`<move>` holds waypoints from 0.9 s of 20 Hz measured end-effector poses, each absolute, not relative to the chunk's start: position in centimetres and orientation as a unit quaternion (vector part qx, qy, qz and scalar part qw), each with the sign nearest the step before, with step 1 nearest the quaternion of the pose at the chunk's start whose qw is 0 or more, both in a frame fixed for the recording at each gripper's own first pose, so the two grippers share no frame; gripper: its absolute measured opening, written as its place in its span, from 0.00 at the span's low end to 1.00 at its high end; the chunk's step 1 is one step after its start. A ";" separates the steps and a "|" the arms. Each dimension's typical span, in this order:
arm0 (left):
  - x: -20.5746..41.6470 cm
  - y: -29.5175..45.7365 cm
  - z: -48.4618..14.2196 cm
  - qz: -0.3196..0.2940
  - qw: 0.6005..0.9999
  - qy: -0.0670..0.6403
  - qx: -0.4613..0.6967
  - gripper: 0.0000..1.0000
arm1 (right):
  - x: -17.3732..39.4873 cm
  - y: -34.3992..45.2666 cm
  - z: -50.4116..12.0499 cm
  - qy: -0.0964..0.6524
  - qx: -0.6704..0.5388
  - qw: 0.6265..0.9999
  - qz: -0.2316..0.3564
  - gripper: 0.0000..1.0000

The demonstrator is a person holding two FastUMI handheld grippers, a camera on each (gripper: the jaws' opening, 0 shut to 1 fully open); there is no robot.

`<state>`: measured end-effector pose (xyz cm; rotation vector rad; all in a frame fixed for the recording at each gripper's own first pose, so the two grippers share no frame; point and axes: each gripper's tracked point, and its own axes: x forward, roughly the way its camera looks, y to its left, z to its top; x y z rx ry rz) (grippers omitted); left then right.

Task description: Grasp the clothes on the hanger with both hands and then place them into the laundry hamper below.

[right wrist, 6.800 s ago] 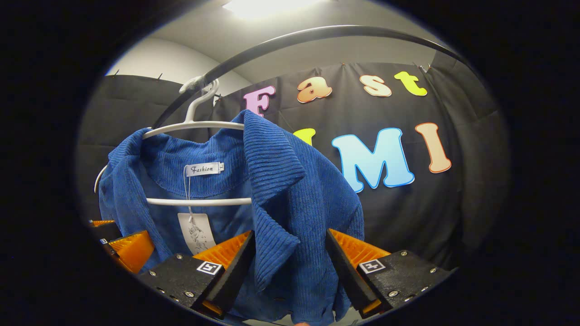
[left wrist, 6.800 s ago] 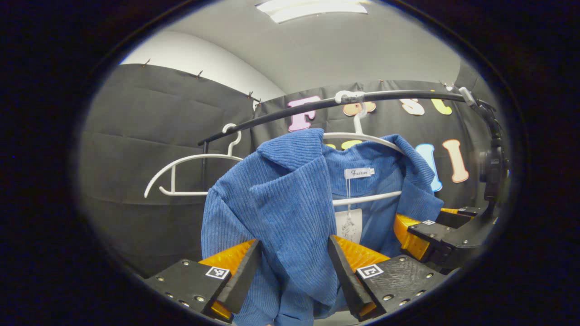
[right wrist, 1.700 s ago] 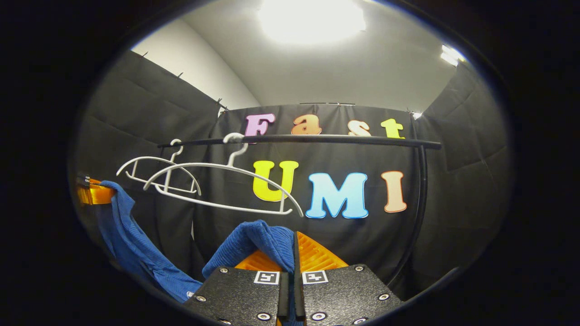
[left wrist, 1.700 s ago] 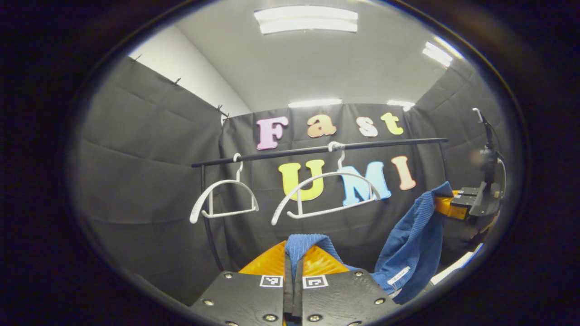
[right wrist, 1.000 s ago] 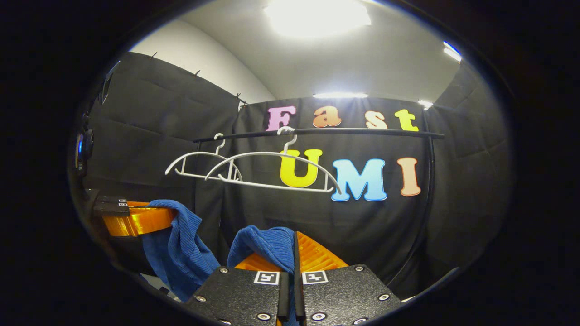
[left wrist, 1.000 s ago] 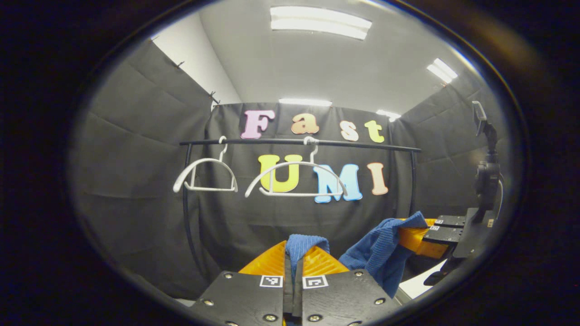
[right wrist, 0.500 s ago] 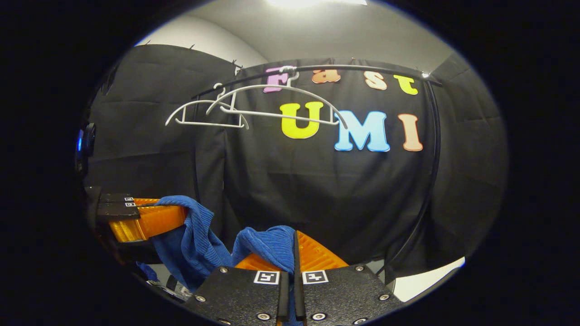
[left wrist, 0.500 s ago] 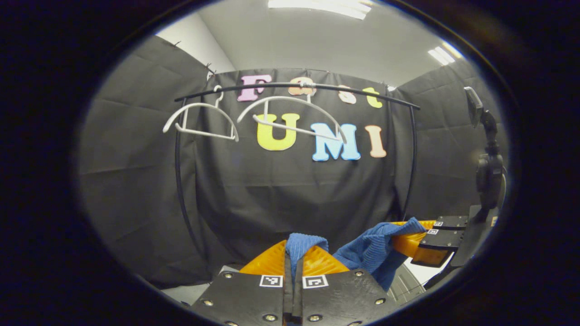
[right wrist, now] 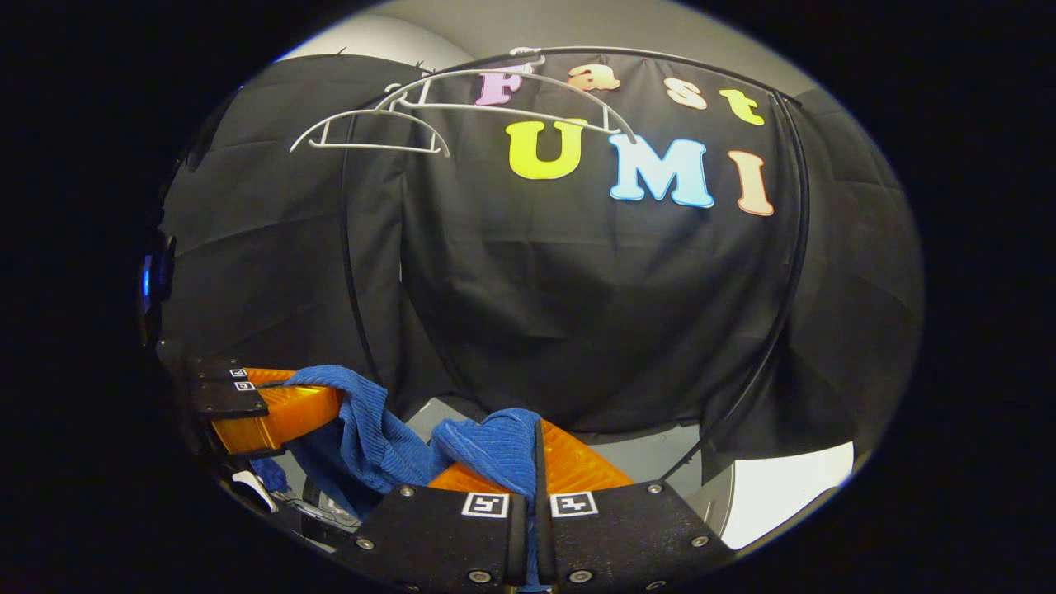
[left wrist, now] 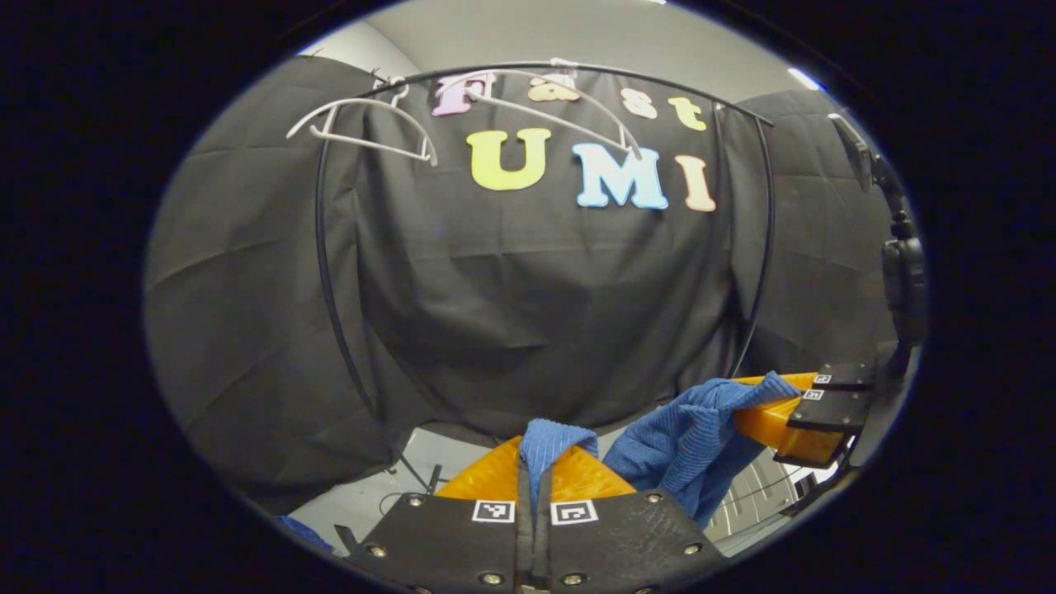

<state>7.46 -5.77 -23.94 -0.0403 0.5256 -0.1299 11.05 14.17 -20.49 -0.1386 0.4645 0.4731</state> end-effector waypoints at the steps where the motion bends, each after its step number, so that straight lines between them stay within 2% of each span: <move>1: 7.4 -5.7 -25.1 -0.064 0.960 0.272 -0.019 0.01 | 11.0 14.1 -21.5 0.238 -0.070 0.941 0.231 0.04; 4: 5.7 -5.6 -29.2 -0.063 0.947 0.316 -0.020 0.01 | 9.9 14.3 -24.8 0.276 -0.079 0.931 0.225 0.05; 5: 5.1 -5.6 -30.2 -0.061 0.942 0.330 -0.021 0.05 | 9.3 14.0 -25.6 0.287 -0.080 0.928 0.223 0.05; 6: 4.6 -5.5 -31.0 -0.058 0.937 0.344 -0.021 0.05 | 9.1 13.8 -26.3 0.298 -0.079 0.925 0.222 0.05; 7: 3.9 -5.1 -31.8 -0.056 0.933 0.356 -0.019 0.01 | 8.7 13.8 -27.0 0.310 -0.076 0.921 0.222 0.05; 10: 2.4 -4.7 -34.5 -0.059 0.916 0.396 -0.011 0.01 | 7.9 13.4 -29.3 0.353 -0.072 0.907 0.219 0.06; 16: 1.3 -4.8 -37.2 -0.064 0.887 0.457 -0.028 0.02 | 5.3 12.7 -32.9 0.424 -0.066 0.877 0.215 0.10; 18: 0.7 -4.9 -37.5 -0.071 0.880 0.468 -0.024 0.05 | 4.3 12.9 -33.7 0.439 -0.068 0.867 0.225 0.14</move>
